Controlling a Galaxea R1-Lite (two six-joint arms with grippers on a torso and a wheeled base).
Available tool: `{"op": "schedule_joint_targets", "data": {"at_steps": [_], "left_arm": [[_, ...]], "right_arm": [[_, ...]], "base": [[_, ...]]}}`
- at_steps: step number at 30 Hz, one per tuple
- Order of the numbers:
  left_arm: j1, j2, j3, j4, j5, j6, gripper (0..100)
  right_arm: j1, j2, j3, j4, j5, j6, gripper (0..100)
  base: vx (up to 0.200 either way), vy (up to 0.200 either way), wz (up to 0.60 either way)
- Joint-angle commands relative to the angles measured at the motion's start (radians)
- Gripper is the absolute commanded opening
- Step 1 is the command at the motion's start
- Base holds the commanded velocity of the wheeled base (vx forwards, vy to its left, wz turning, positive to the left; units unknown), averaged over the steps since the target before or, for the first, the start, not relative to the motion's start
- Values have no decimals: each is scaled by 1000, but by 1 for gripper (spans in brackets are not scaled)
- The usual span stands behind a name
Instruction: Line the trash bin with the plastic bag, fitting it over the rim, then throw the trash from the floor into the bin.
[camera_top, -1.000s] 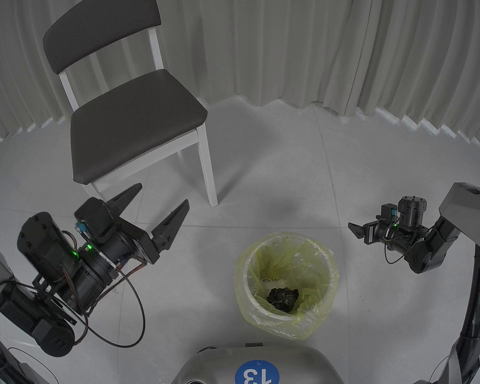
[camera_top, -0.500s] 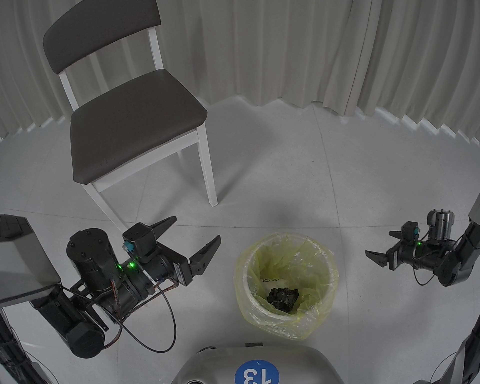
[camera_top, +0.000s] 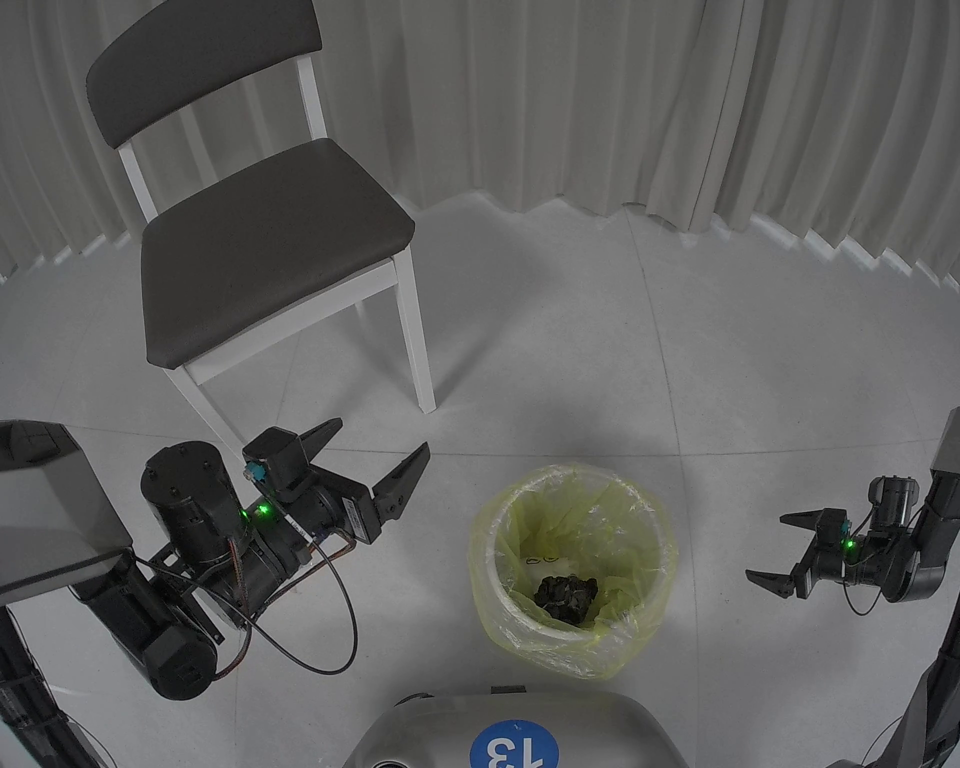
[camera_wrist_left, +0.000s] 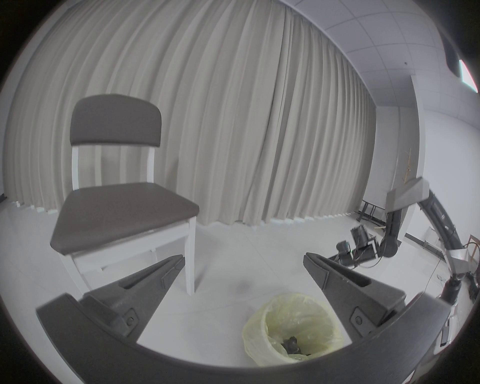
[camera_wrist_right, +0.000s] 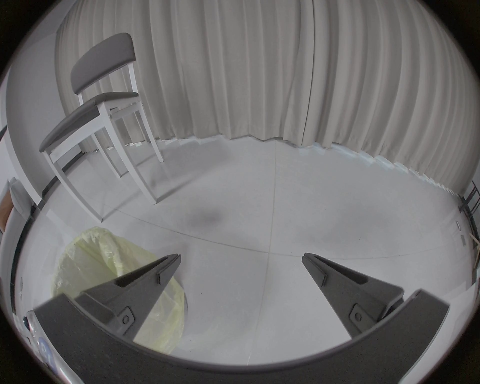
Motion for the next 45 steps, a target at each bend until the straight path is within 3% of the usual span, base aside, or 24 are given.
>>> {"op": "schedule_joint_targets", "data": {"at_steps": [1,12,23,37,38,45], "left_arm": [[14,-1,0,-15,9,-3,100],[23,2,0,-16,10,-21,100],[25,-5,-3,-16,12,-19,100],[23,-27,-2,-16,12,-18,100],[23,-27,-2,-16,12,-18,100],[25,-27,-3,-16,12,-18,100]], "right_arm": [[51,102,18,-46,12,-11,100],[220,197,-41,-109,10,5,100],[305,273,-204,-45,12,5,100],[367,275,-244,-46,10,15,100],[371,275,-244,-46,10,15,0],[374,277,-276,-42,10,29,0]], "base": [[0,0,0],[0,0,0],[0,0,0],[0,0,0],[0,0,0],[0,0,0]]}}
